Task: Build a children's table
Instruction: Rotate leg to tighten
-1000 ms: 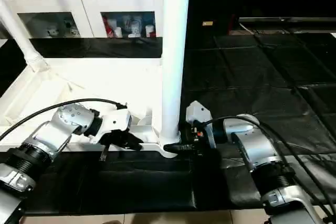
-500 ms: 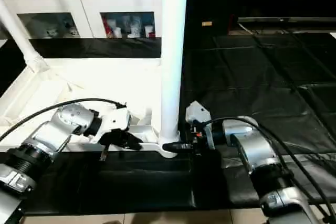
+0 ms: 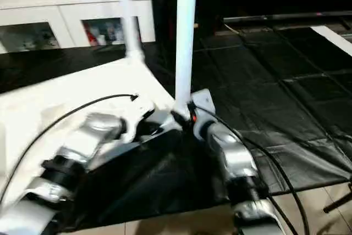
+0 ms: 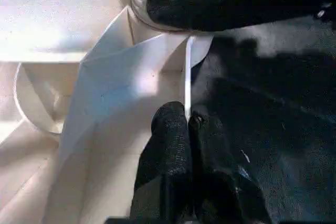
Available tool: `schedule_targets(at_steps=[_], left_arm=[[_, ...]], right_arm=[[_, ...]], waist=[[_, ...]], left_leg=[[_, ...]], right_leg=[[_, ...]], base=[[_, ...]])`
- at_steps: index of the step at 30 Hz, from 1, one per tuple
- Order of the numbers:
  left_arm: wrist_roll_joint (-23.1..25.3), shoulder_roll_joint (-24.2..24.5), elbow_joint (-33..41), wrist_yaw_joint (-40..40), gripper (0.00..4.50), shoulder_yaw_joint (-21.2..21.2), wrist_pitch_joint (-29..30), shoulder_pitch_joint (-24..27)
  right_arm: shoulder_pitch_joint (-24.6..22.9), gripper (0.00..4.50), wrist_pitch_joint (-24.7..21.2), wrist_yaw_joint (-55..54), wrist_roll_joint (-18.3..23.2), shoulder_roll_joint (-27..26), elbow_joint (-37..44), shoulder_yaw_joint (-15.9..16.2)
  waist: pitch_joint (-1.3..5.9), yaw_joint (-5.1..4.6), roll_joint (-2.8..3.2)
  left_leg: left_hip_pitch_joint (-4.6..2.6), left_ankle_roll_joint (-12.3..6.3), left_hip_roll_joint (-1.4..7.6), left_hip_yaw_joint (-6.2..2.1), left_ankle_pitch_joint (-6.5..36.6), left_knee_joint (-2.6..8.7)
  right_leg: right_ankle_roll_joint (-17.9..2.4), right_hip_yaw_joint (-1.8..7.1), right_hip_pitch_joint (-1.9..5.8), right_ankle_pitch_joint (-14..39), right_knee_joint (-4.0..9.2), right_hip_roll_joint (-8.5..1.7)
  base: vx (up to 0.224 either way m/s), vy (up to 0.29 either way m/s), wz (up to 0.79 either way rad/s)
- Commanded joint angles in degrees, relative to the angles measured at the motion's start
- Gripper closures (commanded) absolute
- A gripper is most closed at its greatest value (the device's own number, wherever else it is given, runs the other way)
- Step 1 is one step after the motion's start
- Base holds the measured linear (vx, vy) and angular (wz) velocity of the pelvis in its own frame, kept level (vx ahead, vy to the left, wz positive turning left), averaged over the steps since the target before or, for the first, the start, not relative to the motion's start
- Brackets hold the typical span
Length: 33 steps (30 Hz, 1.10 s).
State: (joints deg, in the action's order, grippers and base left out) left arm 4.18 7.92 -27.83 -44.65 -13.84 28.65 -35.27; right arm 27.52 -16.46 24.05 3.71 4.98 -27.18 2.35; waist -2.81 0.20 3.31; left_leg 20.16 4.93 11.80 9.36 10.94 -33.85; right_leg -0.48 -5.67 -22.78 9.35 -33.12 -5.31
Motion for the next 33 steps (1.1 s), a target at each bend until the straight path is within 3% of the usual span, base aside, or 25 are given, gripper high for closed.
schedule_targets(at_steps=[1,4,10,15,16,17,19,21,22,27,30,32,33], left_arm=[[-1.7,-3.1,3.3,1.4,4.5,-0.5,-1.1,-2.4],[-1.0,-1.9,3.6,0.7,4.5,-1.2,-1.6,-2.2],[-0.5,0.9,3.7,-2.3,4.5,-2.2,-3.5,-1.3],[0.1,4.5,3.5,-6.8,4.5,-3.8,-7.0,-0.4],[-0.2,5.1,3.6,-7.8,4.5,-3.8,-7.4,-0.2],[-0.3,5.2,3.7,-8.1,4.5,-3.9,-7.5,-0.2],[-0.2,7.0,3.3,-10.7,4.5,-4.7,-9.6,0.0],[-0.4,7.6,3.5,-11.7,4.5,-4.9,-9.8,0.1],[-1.2,8.6,3.9,-14.1,4.5,-5.4,-10.3,0.3],[-1.9,11.1,3.7,-20.3,4.5,-6.7,-12.8,0.6],[-2.4,13.8,3.2,-26.7,4.5,-8.5,-17.0,0.8],[-2.8,14.4,3.6,-28.5,4.5,-8.8,-17.4,1.1],[-2.9,15.3,3.7,-30.9,4.5,-9.7,-18.6,1.2]], right_arm=[[-0.2,1.76,-2.5,3.8,1.3,-5.0,-1.1,5.0],[-0.8,1.06,-1.9,4.6,1.4,-4.9,-0.4,4.8],[-2.7,0.6,-0.5,5.9,1.9,-3.5,1.1,4.6],[-6.7,0.15,0.5,13.3,4.6,1.4,6.3,3.8],[-7.7,0.07,0.6,15.4,5.5,2.9,7.5,3.5],[-7.9,0.02,0.6,15.9,5.7,3.3,7.8,3.3],[-9.1,0.02,0.8,20.3,6.9,7.2,9.4,2.3],[-9.5,0.02,0.7,22.4,7.3,8.8,9.9,2.2],[-10.1,0.02,0.7,26.9,8.1,12.0,11.4,2.1],[-10.2,0.02,1.9,36.2,9.6,18.9,13.3,2.3],[-9.2,0.02,1.0,43.3,10.7,23.2,14.8,4.0],[-8.7,0.02,1.5,44.5,10.2,23.9,14.8,4.7],[-7.7,0.02,2.5,46.3,9.3,24.8,14.3,6.2]], waist=[[3.51,0.27,-0.1],[3.71,0.45,0.06],[3.91,0.64,0.3],[3.8,1.2,0.4],[3.87,1.39,0.82],[3.82,1.62,0.54],[3.81,2.04,1.07],[3.8,2.18,0.75],[3.83,2.27,0.81],[3.99,2.82,0.64],[3.99,3.44,0.29],[3.97,3.63,0.47],[3.98,3.9,0.21]], left_leg=[[0.36,-2.47,0.22,-0.28,17.3,4.3],[0.44,-3.01,0.36,-0.14,15.7,4.21],[0.59,-3.62,0.47,0.04,13.0,4.16],[0.46,-4.27,0.66,0.14,13.3,4.24],[0.36,-4.19,0.65,0.08,13.5,4.23],[0.32,-4.2,0.76,0.18,13.6,4.26],[0.18,-3.82,0.73,0.1,14.3,4.32],[0.14,-4.0,0.71,0.25,14.3,4.23],[0.12,-3.97,0.74,0.21,14.0,4.22],[0.63,-5.6,0.75,0.31,11.5,3.84],[0.55,-6.05,0.87,0.36,10.8,3.8],[0.39,-5.99,1.04,0.43,10.8,3.8],[0.15,-5.7,1.16,0.47,11.3,3.79]], right_leg=[[-8.9,1.66,2.85,23.0,4.94,-2.35],[-10.3,1.94,2.96,19.3,4.56,-2.43],[-11.7,2.11,3.26,15.2,4.11,-2.54],[-11.9,2.21,3.35,14.4,4.1,-2.49],[-11.9,2.19,3.36,14.6,4.04,-2.55],[-12.0,2.23,3.3,14.8,4.12,-2.54],[-11.7,2.19,3.25,16.0,4.13,-2.56],[-12.2,2.34,3.2,15.0,4.06,-2.51],[-12.2,2.32,3.27,14.9,4.03,-2.52],[-12.5,2.21,3.45,14.2,3.81,-2.57],[-12.1,2.15,3.37,15.3,3.86,-2.52],[-12.1,2.27,3.11,15.5,3.79,-2.56],[-12.4,2.31,2.89,15.8,3.8,-2.6]], base=[[0.0,0.0,0.0],[0.0,0.0,0.0],[0.0,0.0,0.0],[0.0,0.0,0.0],[0.0,0.0,0.0],[0.0,0.0,0.0],[0.0,0.0,0.0],[0.0,0.0,0.0],[0.0,0.0,0.0],[0.0,0.0,0.0],[0.0,0.0,0.0],[0.0,0.0,0.0],[0.0,0.0,0.0]])
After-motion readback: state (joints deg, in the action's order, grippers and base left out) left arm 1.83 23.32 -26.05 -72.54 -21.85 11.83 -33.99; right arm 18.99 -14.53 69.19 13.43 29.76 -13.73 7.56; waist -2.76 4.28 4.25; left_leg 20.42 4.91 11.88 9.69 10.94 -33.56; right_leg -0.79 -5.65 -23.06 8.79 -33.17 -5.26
